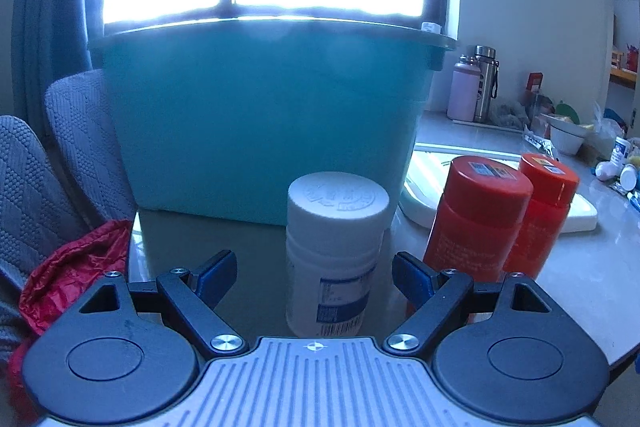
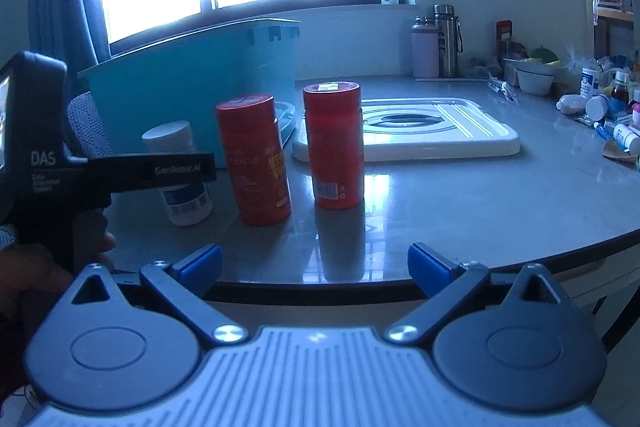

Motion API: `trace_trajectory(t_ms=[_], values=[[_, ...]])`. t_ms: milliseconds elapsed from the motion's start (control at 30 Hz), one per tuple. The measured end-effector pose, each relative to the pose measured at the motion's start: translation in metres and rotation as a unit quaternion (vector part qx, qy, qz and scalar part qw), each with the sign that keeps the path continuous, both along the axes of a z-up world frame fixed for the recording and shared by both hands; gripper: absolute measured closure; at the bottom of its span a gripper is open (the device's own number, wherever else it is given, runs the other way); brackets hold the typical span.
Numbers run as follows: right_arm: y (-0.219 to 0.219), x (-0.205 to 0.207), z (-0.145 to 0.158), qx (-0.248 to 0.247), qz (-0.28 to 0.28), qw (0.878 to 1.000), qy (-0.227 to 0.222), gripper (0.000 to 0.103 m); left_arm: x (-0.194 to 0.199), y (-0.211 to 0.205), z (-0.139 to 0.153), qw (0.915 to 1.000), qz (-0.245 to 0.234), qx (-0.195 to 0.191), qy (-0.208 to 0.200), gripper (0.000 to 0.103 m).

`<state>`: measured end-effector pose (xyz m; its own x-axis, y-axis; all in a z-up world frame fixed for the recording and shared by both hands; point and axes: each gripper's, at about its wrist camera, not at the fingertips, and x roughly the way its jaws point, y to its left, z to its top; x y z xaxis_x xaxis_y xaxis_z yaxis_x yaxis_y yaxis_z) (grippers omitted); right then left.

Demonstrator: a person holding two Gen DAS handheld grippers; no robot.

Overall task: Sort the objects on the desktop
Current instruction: 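Reach the left gripper to the white pill bottle and close on it, then grasp one red canister with the right gripper while left holds the bottle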

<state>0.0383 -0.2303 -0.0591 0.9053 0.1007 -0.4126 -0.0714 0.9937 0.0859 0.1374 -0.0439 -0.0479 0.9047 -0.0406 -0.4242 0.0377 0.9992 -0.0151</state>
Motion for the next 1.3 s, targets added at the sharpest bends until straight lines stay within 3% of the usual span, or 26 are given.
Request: trace_trajectory(t_ms=[233,267,300,633,1300], values=[[-0.005,0.001,-0.002,0.001,0.002,1.000,-0.004,0.004,0.013,-0.003,-0.008,0.9999,0.004,0.004,0.008,0.022],[-0.006,0.002,-0.002,0.000,0.003,1.000,-0.004,0.004,0.014,-0.003,-0.008,0.9999,0.006,0.006,0.005,0.051],[-0.008,0.001,-0.003,0.000,0.004,1.000,-0.004,0.004,0.015,-0.004,-0.009,0.9999,0.004,0.009,0.005,0.055],[-0.011,0.004,-0.002,0.006,0.005,1.000,-0.008,0.004,0.012,0.013,-0.003,0.9995,0.028,-0.011,0.008,0.055],[0.020,0.039,0.008,0.017,0.040,0.999,-0.017,0.004,0.005,0.051,0.017,0.9988,0.045,0.014,0.013,0.054]])
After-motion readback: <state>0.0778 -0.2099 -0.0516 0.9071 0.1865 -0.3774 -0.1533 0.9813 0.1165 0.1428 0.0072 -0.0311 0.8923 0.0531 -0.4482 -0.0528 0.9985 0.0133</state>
